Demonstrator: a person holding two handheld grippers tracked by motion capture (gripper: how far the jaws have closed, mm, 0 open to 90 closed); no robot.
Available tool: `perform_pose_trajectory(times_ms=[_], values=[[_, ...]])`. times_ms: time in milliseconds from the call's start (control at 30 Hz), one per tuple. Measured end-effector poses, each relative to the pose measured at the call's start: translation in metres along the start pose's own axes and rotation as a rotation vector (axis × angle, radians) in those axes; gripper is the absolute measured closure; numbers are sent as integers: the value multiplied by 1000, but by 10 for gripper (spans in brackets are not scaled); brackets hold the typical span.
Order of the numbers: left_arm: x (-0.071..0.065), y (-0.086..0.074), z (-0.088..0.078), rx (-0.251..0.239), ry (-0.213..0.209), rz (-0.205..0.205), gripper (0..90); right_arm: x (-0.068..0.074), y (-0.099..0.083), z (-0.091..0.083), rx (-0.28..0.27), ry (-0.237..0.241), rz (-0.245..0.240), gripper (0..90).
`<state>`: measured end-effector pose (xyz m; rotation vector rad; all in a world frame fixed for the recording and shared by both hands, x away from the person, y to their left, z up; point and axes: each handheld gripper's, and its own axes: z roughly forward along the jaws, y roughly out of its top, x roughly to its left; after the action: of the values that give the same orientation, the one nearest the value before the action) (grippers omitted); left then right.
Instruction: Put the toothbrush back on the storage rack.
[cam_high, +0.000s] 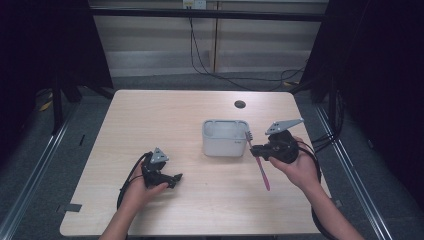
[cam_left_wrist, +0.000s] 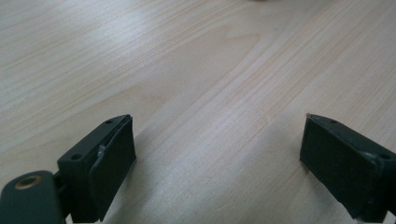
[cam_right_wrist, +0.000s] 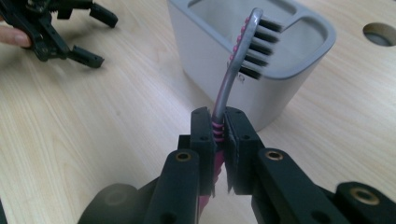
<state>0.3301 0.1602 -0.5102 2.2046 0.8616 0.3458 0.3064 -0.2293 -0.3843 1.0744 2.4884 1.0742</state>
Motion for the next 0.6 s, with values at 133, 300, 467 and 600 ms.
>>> perform_pose_trajectory(times_ms=[133, 300, 467, 600], values=[[0, 0, 0, -1, 2, 0, 99, -2, 4, -6, -25, -8, 8, 834], [0, 0, 0, 1, 2, 0, 99, -4, 7, -11, -50, -19, 9, 834], [0, 0, 0, 2, 2, 1, 99, -6, 10, -17, -93, -28, 13, 834], [0, 0, 0, 2, 2, 0, 99, -7, 11, -21, -117, -35, 18, 834]])
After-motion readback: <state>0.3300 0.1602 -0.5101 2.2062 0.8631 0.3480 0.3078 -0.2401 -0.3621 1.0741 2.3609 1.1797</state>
